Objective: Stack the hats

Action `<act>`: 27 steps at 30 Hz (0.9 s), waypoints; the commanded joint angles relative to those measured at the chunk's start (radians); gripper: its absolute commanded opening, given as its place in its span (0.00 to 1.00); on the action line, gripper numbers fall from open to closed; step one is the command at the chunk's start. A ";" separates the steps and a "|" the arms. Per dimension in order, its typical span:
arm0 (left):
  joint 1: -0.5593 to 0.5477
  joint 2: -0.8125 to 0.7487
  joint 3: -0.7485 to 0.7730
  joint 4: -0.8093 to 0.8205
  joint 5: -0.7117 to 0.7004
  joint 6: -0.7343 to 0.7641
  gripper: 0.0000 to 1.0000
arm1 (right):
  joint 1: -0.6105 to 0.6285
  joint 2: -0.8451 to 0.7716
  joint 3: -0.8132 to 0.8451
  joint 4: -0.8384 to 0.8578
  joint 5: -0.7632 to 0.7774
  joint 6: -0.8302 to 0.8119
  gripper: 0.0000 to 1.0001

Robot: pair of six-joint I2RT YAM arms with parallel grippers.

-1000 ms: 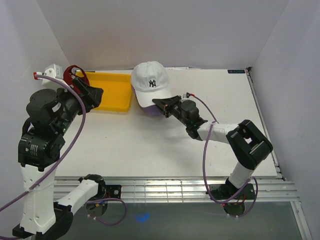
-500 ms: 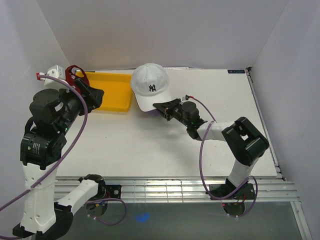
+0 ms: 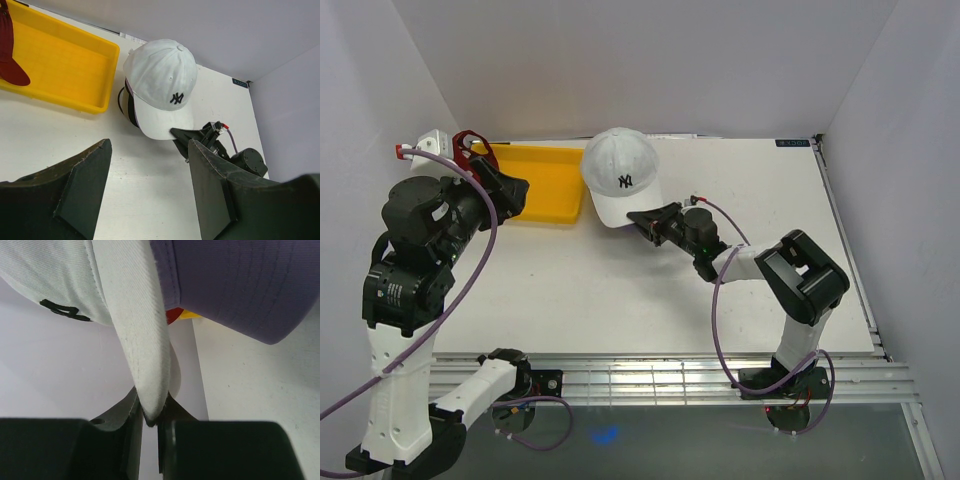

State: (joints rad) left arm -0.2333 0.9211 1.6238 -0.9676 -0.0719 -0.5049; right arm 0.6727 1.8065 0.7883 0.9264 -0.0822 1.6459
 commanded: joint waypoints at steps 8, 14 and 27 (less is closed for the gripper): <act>-0.004 -0.004 -0.004 0.003 -0.020 0.012 0.73 | -0.018 0.076 -0.058 -0.336 0.021 -0.012 0.08; -0.004 0.001 -0.007 0.007 -0.016 0.012 0.73 | -0.025 0.099 -0.052 -0.379 0.022 -0.014 0.08; -0.004 -0.001 -0.019 0.017 -0.016 0.020 0.73 | -0.035 0.102 -0.026 -0.425 0.012 -0.024 0.29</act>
State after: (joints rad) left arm -0.2333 0.9257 1.6112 -0.9642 -0.0788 -0.4965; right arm 0.6556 1.8503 0.8089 0.8528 -0.1051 1.6409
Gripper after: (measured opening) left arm 0.731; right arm 0.271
